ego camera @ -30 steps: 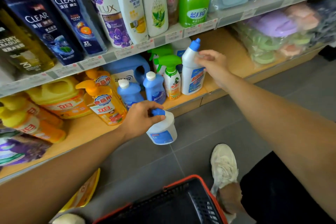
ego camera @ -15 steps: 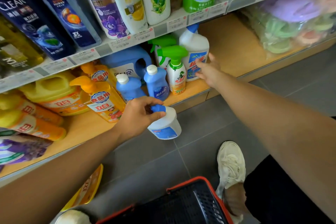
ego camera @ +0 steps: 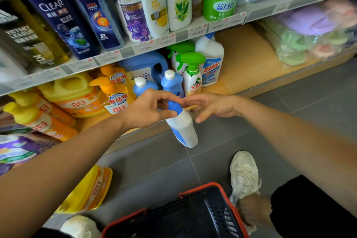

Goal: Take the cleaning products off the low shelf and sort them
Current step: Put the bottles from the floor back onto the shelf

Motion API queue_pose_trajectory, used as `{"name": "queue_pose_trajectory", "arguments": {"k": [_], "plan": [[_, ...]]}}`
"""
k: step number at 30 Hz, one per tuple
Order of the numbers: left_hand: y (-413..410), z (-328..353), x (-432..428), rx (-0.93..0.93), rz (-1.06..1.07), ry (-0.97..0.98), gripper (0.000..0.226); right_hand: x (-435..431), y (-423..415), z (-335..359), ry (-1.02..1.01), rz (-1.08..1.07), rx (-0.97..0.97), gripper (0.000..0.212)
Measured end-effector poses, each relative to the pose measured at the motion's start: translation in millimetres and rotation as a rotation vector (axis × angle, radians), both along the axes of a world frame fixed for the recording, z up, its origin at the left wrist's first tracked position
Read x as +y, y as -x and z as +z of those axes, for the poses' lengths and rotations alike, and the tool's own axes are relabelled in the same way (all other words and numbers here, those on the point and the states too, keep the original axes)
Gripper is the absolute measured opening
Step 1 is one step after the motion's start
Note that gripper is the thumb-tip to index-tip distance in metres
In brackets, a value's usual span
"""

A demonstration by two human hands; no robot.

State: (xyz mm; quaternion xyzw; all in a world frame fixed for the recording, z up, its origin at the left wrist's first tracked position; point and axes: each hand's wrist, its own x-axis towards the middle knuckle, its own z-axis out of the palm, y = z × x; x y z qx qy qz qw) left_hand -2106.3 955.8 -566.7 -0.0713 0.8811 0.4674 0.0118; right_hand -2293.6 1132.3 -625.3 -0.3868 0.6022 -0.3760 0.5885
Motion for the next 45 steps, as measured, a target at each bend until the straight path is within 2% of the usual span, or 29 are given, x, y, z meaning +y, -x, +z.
{"name": "queue_pose_trajectory", "arguments": {"k": [4, 6, 9, 14, 19, 24, 26, 29, 32, 37, 41, 45], "plan": [[-8.9, 17.8, -4.9, 0.027, 0.038, -0.067, 0.031, -5.1, -44.2, 16.3, 0.113, -0.047, 0.191, 0.078], [-12.0, 25.0, -6.3, 0.036, 0.054, -0.09, 0.031, -3.6, -61.7, 13.1, 0.16, -0.074, 0.264, 0.086], [-15.8, 33.0, -7.2, 0.046, 0.025, -0.089, 0.03, -4.7, -78.3, 6.7, 0.201, -0.125, 0.277, 0.093], [-17.5, 36.0, -10.0, 0.064, 0.012, -0.132, 0.031, -11.4, -89.0, 4.1, 0.303, -0.297, 0.298, 0.075], [-10.6, 36.1, -9.6, 0.106, 0.039, -0.193, 0.033, -10.0, -95.7, -0.6, 0.404, -0.486, 0.249, 0.071], [9.2, 33.2, -3.5, 0.153, 0.073, -0.2, 0.052, 1.0, -83.0, -1.9, 0.426, -0.613, 0.253, 0.066], [16.7, 26.9, -7.6, 0.193, 0.084, -0.071, 0.05, 8.9, -71.7, -2.1, 0.407, -0.676, 0.266, 0.062], [27.4, 9.2, -17.9, 0.302, 0.142, 0.355, 0.039, 21.9, -49.6, 3.5, 0.369, -0.757, 0.33, 0.051], [42.4, -13.2, -26.3, 0.23, 0.146, 0.609, 0.052, 32.6, -24.6, 14.5, 0.313, -0.833, 0.439, 0.048], [62.0, -47.0, -31.4, 0.008, 0.115, 0.609, 0.077, 32.7, 17.6, 26.1, 0.257, -1.037, 0.685, 0.048], [68.6, -57.5, -29.1, 0.088, 0.209, 0.535, 0.072, 17.3, 49.6, 21.6, 0.232, -1.201, 0.816, 0.051], [65.3, -63.1, -29.7, 0.169, 0.213, 0.485, 0.07, -2.0, 65.7, 6.5, 0.207, -1.359, 0.821, 0.057]]}}
